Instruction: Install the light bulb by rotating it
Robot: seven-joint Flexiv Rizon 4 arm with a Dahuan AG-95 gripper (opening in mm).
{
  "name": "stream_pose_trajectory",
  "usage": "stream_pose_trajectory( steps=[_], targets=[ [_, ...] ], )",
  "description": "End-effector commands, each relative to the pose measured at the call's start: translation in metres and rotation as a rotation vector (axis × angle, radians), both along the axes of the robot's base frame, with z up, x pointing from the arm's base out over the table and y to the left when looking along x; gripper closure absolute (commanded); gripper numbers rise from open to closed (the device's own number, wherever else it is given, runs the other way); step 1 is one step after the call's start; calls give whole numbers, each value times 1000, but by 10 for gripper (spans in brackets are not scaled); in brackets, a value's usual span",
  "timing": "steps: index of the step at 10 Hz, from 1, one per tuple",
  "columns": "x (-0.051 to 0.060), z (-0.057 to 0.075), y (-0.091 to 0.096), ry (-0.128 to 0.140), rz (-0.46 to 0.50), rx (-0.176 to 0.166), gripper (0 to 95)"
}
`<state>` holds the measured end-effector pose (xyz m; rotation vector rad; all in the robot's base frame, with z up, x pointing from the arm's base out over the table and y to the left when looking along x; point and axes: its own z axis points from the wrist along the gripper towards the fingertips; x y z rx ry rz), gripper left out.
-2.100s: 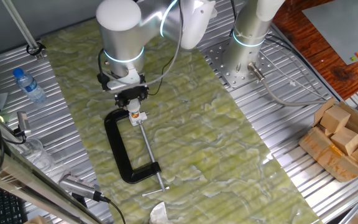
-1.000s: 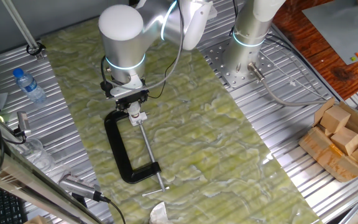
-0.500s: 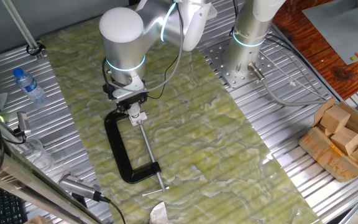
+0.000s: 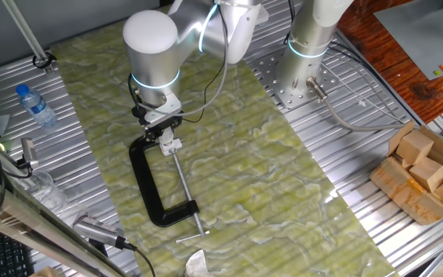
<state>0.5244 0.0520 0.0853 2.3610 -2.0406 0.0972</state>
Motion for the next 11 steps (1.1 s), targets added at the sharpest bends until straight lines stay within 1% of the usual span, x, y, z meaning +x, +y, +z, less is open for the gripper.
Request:
stream_pose_trajectory(
  steps=[1,8,10,11],
  targets=[
    [-1,0,0,1,18,0,950],
    [0,-3,1,3,29,1,950],
    [1,-2,2,5,37,-3,950],
    [2,-2,2,7,53,3,950]
  ],
)
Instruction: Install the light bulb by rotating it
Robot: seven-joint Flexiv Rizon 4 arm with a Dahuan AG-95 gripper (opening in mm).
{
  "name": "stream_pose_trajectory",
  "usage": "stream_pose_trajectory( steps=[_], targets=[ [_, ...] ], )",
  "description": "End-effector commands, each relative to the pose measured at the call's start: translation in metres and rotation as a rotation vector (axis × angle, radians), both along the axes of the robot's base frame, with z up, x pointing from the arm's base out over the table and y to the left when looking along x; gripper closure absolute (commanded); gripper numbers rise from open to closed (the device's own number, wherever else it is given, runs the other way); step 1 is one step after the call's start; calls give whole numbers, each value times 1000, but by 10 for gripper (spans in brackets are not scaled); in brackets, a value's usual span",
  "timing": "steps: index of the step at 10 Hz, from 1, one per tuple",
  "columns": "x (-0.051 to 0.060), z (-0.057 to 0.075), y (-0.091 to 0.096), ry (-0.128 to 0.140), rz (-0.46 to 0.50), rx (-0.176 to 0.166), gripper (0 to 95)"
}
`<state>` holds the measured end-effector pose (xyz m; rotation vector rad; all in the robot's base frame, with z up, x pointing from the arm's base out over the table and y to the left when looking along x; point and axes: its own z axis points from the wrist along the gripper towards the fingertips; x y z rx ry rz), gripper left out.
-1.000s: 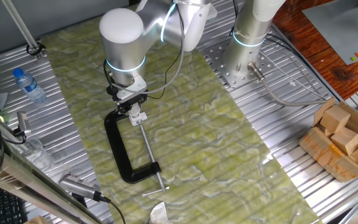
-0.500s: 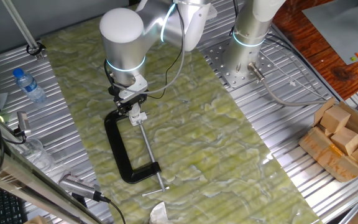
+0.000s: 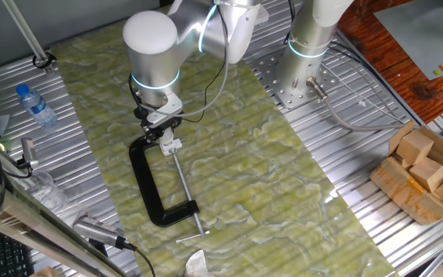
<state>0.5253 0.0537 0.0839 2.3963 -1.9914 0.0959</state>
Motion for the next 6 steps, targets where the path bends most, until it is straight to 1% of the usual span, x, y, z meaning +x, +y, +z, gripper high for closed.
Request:
stream_pose_trajectory(
  steps=[1,2,4,5,6],
  targets=[
    [1,0,1,15,32,5,950],
    [1,0,1,21,36,1,950],
    [1,1,1,21,62,7,950],
    [1,1,1,27,67,2,950],
    [1,1,1,40,76,-3,950]
  ],
)
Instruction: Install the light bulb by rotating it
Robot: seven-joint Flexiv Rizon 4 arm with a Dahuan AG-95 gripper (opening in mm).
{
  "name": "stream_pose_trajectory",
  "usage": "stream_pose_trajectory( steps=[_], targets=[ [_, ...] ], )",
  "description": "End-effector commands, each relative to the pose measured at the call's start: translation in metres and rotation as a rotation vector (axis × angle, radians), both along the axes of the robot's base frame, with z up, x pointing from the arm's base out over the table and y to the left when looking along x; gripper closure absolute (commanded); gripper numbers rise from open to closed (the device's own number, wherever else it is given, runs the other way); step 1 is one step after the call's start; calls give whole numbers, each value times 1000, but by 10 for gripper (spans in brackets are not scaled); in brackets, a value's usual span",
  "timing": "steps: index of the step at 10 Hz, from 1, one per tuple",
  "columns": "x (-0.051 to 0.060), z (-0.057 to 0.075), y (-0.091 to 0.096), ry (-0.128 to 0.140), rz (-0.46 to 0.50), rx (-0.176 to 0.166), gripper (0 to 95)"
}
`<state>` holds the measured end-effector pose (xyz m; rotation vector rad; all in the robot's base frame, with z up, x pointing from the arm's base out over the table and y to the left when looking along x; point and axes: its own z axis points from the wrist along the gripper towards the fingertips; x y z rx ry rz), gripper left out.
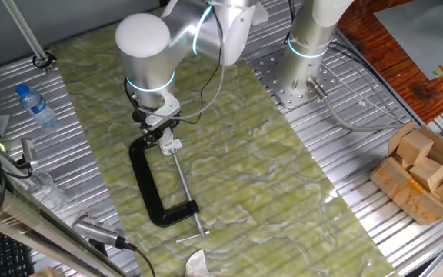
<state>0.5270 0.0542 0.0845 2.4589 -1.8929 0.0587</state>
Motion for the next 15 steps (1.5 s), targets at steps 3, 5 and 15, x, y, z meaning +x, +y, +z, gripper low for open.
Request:
stream_pose_trajectory(
  steps=[3,5,15],
  targets=[
    [-1,0,0,5,41,-8,950],
    [-1,0,0,20,38,-17,950],
    [3,-1,4,86,-257,-45,950]
  ],
)
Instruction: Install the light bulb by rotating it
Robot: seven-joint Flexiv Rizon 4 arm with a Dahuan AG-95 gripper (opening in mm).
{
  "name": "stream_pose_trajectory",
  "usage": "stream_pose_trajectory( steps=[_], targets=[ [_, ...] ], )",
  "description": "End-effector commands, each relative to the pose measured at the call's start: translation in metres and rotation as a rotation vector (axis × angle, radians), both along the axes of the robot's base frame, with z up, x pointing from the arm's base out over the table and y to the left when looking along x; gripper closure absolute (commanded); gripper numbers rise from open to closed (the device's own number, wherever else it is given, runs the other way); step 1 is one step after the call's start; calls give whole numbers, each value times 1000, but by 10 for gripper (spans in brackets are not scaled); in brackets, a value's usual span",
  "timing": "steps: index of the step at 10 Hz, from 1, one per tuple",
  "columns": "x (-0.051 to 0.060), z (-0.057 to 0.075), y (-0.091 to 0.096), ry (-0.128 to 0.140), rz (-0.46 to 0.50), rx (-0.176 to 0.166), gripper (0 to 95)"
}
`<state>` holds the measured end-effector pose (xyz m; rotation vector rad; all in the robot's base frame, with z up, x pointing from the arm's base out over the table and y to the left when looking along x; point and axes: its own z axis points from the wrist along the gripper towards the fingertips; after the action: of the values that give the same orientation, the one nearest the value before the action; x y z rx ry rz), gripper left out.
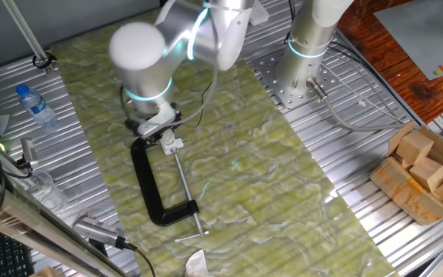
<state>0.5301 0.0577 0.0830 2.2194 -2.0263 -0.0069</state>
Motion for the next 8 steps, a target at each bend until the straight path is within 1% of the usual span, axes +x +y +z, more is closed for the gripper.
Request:
stream_pose_trajectory(
  steps=[1,2,3,5,6,7,8],
  targets=[
    [0,1,0,31,-130,-11,950],
    [0,1,0,25,-159,-7,950],
    [0,1,1,0,-161,0,950],
    [-1,-1,1,4,-171,2,950],
    [-1,0,1,30,-170,-13,950],
    [-1,4,2,27,-167,-24,950],
    [-2,3,3,16,-171,-23,950]
  ],
)
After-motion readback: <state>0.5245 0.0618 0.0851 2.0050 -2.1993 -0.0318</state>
